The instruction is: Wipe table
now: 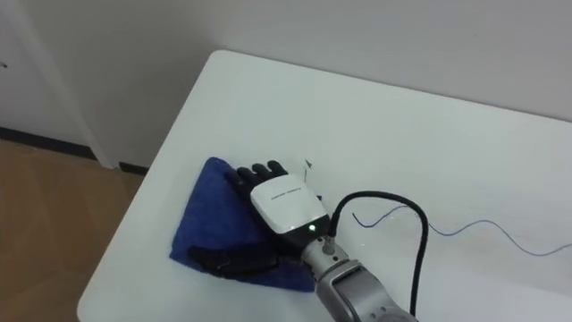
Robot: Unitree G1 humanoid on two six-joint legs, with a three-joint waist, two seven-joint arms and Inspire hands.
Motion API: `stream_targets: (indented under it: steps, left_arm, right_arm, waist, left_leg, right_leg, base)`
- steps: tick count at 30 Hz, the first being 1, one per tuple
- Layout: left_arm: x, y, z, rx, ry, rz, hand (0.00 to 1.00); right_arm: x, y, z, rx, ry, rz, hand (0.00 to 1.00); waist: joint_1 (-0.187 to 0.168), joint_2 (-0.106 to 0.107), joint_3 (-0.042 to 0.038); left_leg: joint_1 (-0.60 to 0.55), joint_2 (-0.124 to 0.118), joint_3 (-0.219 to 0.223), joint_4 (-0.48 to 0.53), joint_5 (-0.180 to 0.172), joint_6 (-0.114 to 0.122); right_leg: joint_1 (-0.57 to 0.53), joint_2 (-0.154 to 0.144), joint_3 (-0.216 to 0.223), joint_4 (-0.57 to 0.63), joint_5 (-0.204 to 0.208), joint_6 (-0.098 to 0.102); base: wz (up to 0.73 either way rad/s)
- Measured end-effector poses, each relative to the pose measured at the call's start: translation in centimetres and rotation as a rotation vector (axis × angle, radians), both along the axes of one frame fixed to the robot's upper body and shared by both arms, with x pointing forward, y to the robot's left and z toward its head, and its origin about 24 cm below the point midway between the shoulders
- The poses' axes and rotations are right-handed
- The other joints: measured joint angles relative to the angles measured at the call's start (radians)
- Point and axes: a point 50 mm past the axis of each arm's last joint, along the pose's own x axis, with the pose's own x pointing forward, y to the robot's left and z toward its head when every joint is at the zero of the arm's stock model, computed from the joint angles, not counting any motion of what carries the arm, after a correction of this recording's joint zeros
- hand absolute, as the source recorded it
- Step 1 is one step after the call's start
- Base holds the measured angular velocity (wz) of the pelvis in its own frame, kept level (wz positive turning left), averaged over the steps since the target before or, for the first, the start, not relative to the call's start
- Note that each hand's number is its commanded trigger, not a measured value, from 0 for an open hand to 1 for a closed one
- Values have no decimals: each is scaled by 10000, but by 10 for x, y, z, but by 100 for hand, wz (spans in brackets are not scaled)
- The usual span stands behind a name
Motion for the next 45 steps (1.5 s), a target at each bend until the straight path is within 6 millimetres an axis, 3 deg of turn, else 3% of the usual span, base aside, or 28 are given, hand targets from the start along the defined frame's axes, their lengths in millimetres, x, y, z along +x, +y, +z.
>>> stream_targets:
  steps: [1,4,9,32,40,43,45]
  left_arm:
    - [0,0,0,14,-4,7,0]
    - [1,0,0,47,-43,-4,0]
    - [3,-3,0,-12,-84,-5,0]
    - [-1,-4,-1,-247,-104,483,0]
    - [-3,-12,-1,-646,-302,624,0]
    - [-4,-16,-1,-845,-349,680,0]
    - [-6,-17,-1,-974,-379,949,0]
  right_arm:
    - [-1,0,-1,9,23,-8,100]
    - [0,1,2,247,-304,-108,100]
    - [6,-1,7,703,-934,-371,100]
    - [3,-3,0,2205,-131,-556,100]
    - [35,-10,3,1549,-422,-843,100]
    - [58,-26,3,1488,-454,-1724,100]
    - [70,-47,3,1357,-699,-2708,100]
  waist:
    - [-2,1,0]
    - [-52,27,-16]
    - [-56,181,-120]
    - [-139,153,-66]
    - [104,193,-38]
    - [100,250,2]
    - [106,230,-17]
  left_leg:
    - [-2,0,0,0,-6,3]
    - [-5,0,0,0,-14,10]
    - [28,-4,0,0,-34,35]
    - [224,-24,-22,87,-73,24]
    - [233,-81,-3,77,-66,30]
    - [223,-111,-15,86,-43,56]
    - [232,-149,-40,106,-21,91]
  right_leg:
    - [0,0,-1,-1,-5,3]
    - [4,1,-16,0,-7,5]
    - [36,-6,-72,16,-7,6]
    - [348,-75,-253,2,-55,40]
    - [359,-148,-313,99,-78,61]
    - [360,-192,-354,113,-88,77]
    - [376,-231,-365,95,-118,126]
  base:
    - [0]
    - [0]
    - [0]
    - [1]
    - [1]
    - [6]
    - [8]
